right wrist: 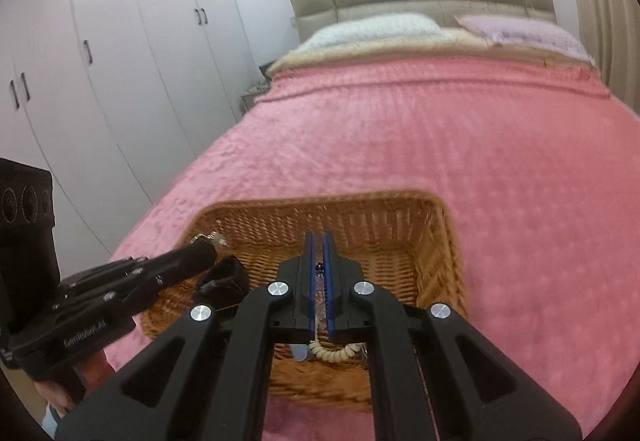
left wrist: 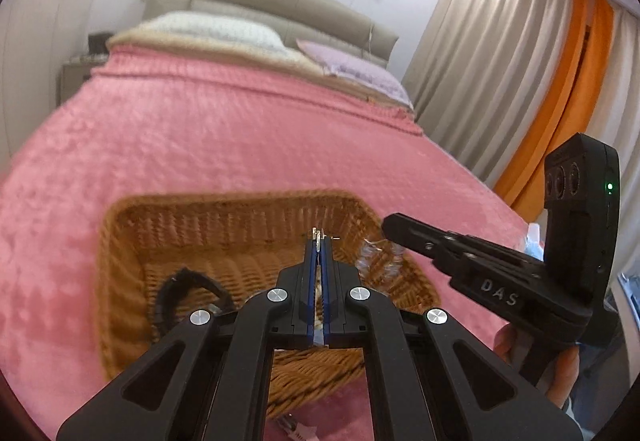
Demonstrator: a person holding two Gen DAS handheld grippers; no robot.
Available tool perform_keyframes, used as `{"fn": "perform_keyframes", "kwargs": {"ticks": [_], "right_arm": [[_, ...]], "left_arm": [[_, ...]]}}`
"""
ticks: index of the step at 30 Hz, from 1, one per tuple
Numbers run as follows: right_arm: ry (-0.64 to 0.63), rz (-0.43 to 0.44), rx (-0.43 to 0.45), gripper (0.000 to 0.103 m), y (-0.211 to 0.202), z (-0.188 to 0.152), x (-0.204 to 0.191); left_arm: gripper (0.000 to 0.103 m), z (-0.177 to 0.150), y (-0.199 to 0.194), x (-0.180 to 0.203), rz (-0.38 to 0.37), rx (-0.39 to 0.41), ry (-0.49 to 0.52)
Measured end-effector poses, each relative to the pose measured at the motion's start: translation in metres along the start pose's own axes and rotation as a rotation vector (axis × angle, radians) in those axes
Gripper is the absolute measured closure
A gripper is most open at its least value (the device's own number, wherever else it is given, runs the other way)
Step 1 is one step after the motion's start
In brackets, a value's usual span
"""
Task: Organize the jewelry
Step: 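Carry both charms into the basket and release them, then move both grippers back toward the red cord and pink charm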
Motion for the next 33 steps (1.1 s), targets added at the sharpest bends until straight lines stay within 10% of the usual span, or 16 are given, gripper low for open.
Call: {"fn": "perform_keyframes", "kwargs": {"ticks": [10,21,26,33], "right_arm": [[0.047,0.004,-0.045,0.100,0.022,-0.020,0.019],[0.068,0.023,-0.026,0.086,-0.006,-0.028,0.016],[0.052,0.033,0.014,0.054,-0.045,-0.045,0.007],[-0.024,-0.012,0.017,0.053,-0.085,-0.098,-0.008]], "left_arm": [[0.101,-0.022,0.027,-0.008,0.057,-0.069,0.027],[0.033,-0.020,-0.026,0.004,0.158,0.099,0.082],[0.029,-0.031,-0.070,0.019,0.167,0.170,0.108],[0.028,-0.078,-0.106,0.020,0.190,0.163,0.055]]}}
Point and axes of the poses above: each gripper's, at about its wrist camera, not at the fingertips, and y roughly the way its jaws point, x to its right, z to its top, the point moved 9 cm from there along y, roughly the way its jaws point, and after that the axes turned 8 degrees about z, right-handed, at the moved point
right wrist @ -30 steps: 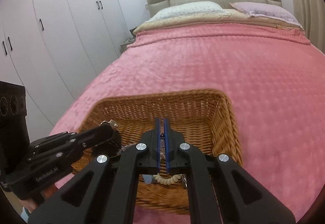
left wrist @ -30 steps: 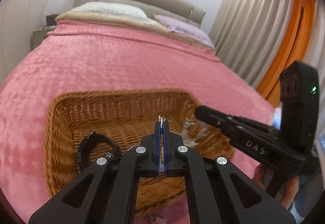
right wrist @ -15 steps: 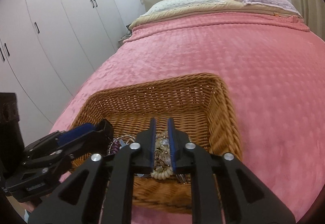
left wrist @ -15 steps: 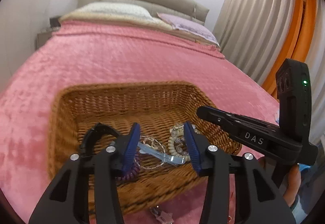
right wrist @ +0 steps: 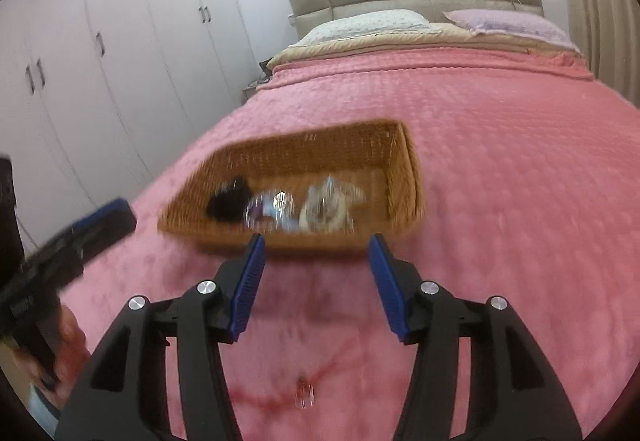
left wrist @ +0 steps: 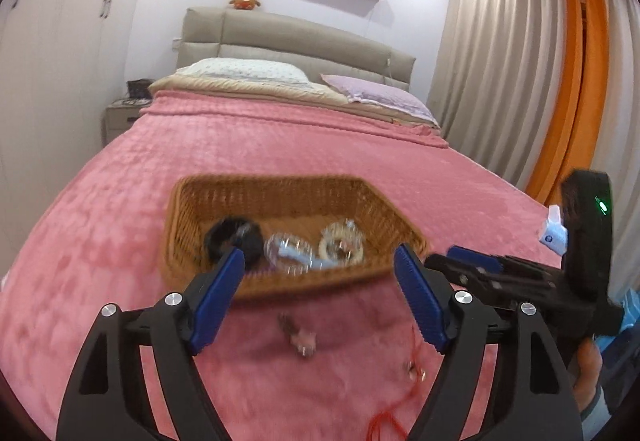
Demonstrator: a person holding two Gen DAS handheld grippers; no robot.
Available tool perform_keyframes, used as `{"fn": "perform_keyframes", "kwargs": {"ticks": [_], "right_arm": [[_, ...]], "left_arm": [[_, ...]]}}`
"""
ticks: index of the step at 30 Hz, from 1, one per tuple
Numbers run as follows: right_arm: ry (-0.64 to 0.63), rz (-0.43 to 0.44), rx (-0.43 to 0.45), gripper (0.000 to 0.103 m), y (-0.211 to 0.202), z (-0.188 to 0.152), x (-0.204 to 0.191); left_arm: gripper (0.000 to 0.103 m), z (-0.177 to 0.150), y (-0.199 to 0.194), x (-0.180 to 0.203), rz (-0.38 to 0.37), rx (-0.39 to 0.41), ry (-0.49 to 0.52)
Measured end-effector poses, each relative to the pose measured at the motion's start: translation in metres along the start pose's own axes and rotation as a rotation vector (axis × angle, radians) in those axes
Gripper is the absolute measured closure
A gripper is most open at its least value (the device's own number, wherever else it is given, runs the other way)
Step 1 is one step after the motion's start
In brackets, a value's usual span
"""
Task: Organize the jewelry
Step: 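Move both grippers back toward the red cord and pink charm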
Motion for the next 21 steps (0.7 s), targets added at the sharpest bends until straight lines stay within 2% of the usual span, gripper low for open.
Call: {"fn": "perform_keyframes", "kwargs": {"ticks": [4,11,18,21], "right_arm": [[-0.034,-0.045,-0.016,0.053,-0.006,-0.031,-0.006],[-0.070,-0.072,-0.034,0.052,-0.007,-0.055,-0.008],[-0.060,-0.087,-0.048,0.052,-0.004,-0.068,-0.006],[-0.036,-0.104,-0.088,0.052,0.003,-0.073,0.000]], "left_arm": [[0.028,-0.026,-0.009,-0.010,0.063,-0.027,-0.025],[0.028,-0.067,-0.019,-0.042,0.190,-0.067,-0.077],[0.028,-0.084,-0.022,-0.053,0.228,-0.101,-0.109],[0.028,-0.094,-0.013,-0.057,0.262,-0.165,-0.108]]}}
Point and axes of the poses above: each gripper's, at about its wrist camera, not at the fingertips, and y roughly the way its jaws point, x to its right, z to its top, the point moved 9 cm from there along y, roughly the way its jaws point, and after that the axes turned 8 degrees about z, right-handed, at the moved point
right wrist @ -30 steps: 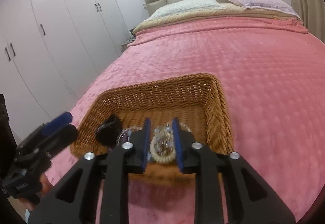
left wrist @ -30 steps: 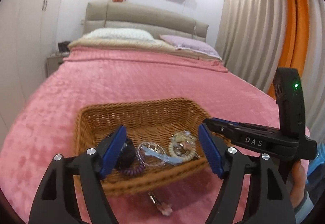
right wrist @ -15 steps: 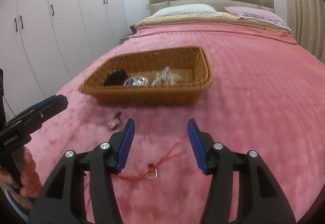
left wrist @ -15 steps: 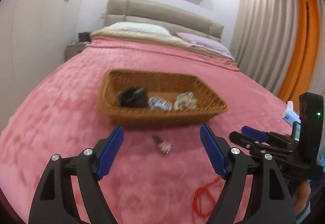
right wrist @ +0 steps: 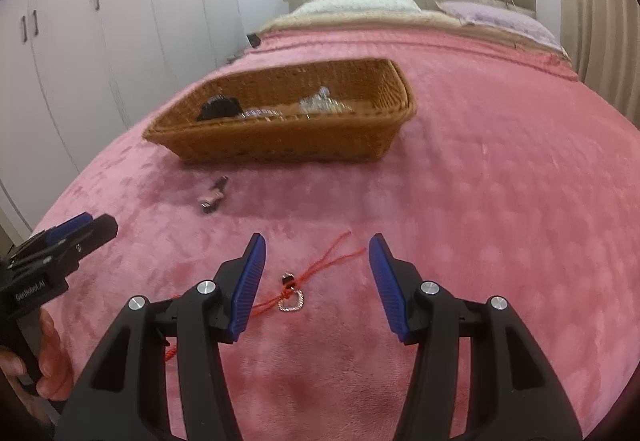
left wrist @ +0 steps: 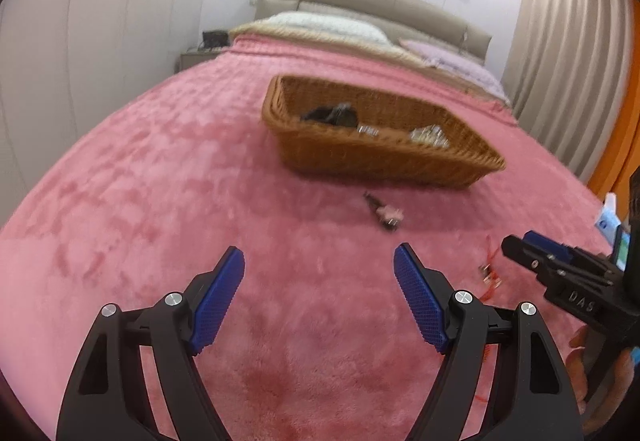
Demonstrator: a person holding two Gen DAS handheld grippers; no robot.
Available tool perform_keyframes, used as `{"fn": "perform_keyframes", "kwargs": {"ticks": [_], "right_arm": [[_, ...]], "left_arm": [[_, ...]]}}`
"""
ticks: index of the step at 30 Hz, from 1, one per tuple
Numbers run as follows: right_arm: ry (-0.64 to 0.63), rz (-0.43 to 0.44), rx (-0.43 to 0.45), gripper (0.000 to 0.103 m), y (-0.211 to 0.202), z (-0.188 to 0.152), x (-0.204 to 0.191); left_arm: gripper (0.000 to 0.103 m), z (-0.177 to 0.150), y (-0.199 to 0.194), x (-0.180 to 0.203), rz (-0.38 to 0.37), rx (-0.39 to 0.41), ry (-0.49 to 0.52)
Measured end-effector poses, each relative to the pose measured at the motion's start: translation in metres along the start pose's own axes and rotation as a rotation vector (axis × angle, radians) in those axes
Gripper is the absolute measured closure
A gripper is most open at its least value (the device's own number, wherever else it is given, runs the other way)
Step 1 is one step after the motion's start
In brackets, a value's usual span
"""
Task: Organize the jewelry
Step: 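Move both grippers back toward the red cord and pink charm, then grasp the red cord with the left gripper while the right grasps the pink charm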
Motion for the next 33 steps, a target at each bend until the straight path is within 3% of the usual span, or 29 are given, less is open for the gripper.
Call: {"fn": "perform_keyframes", "kwargs": {"ticks": [10,18,19,21,27,30,33], "right_arm": [[0.073,0.042,-0.063,0.047,0.013,-0.009,0.012],[0.148,0.115,-0.046,0.047,0.008,-0.007,0.024],[0.153,0.123,-0.042,0.047,0.007,-0.006,0.024],[0.155,0.138,-0.036,0.047,0.005,-0.005,0.024],[0.174,0.132,-0.025,0.048,-0.001,-0.005,0.030],[0.237,0.115,-0.008,0.058,-0.006,-0.005,0.049],[0.283,0.137,-0.015,0.066,-0.005,-0.007,0.060]], "left_arm": [[0.028,-0.014,0.019,-0.004,0.019,-0.109,-0.016],[0.028,-0.016,0.015,0.005,0.016,-0.110,0.030],[0.028,-0.016,0.012,0.009,-0.001,-0.104,0.044],[0.039,-0.016,0.007,0.019,-0.036,-0.096,0.078],[0.040,-0.032,-0.009,0.057,-0.160,-0.124,0.169],[0.039,-0.041,-0.010,0.079,-0.239,-0.175,0.172],[0.038,-0.045,-0.006,0.090,-0.211,-0.172,0.211]]}}
Point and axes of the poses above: each gripper's, at about its wrist camera, not at the fingertips, and y roughly the way its jaws point, x to its right, z to its top, the point moved 9 cm from there along y, roughly the way its jaws point, and after that the axes turned 8 degrees about z, right-handed, at the moved point
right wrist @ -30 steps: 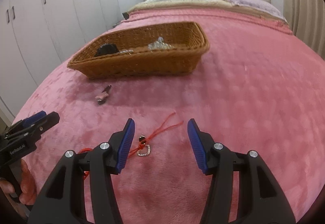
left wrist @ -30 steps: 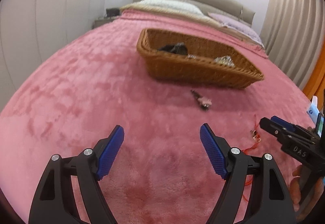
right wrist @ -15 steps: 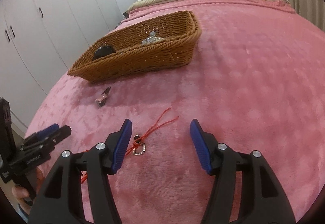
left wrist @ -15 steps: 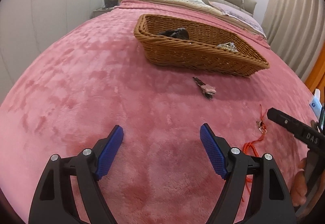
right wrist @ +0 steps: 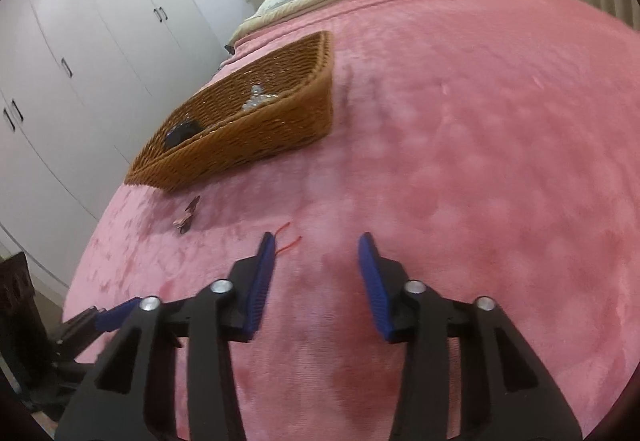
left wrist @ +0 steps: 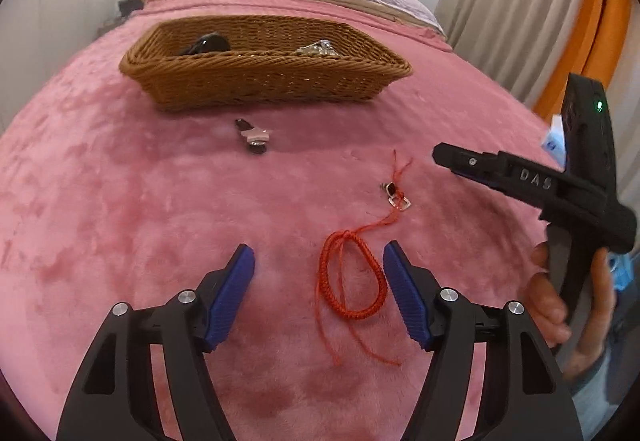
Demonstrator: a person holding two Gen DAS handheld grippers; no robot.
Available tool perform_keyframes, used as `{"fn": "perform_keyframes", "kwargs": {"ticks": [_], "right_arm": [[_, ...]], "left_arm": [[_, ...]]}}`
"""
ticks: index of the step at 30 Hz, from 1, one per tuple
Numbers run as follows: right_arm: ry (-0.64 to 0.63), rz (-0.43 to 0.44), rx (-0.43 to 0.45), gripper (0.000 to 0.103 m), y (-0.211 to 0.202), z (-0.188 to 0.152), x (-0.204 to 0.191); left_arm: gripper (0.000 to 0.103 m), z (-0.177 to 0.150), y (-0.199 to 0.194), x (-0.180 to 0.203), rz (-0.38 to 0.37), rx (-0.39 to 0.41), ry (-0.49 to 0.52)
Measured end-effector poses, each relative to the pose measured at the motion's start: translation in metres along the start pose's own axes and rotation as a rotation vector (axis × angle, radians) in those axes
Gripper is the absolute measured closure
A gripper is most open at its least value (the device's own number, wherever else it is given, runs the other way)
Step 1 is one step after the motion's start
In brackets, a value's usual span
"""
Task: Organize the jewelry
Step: 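Grasp the red cord with the left gripper while the right grasps the pink charm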
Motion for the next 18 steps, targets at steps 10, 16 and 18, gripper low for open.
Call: {"fn": "perform_keyframes", "kwargs": {"ticks": [10,16,18], "right_arm": [[-0.118,-0.039,-0.026,0.066,0.008,-0.006,-0.020],[-0.124,-0.018,-0.034,0.066,0.008,-0.008,-0.022],[-0.138,-0.018,-0.036,0.066,0.008,-0.009,-0.025]], "left_arm": [[0.031,-0.003,0.006,0.011,0.035,-0.008,0.095],[0.093,-0.003,0.007,0.007,0.078,0.007,0.101],[0.097,0.001,0.006,-0.001,0.041,0.006,0.054]]}}
Point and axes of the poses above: each gripper's, at about its wrist camera, not at the fingertips, and y roughly the way its jaws point, x to its right, z to its top, the point moved 9 cm from there along y, roughly the way its jaws point, and after that the axes turned 8 degrees about z, right-handed, at the moved point
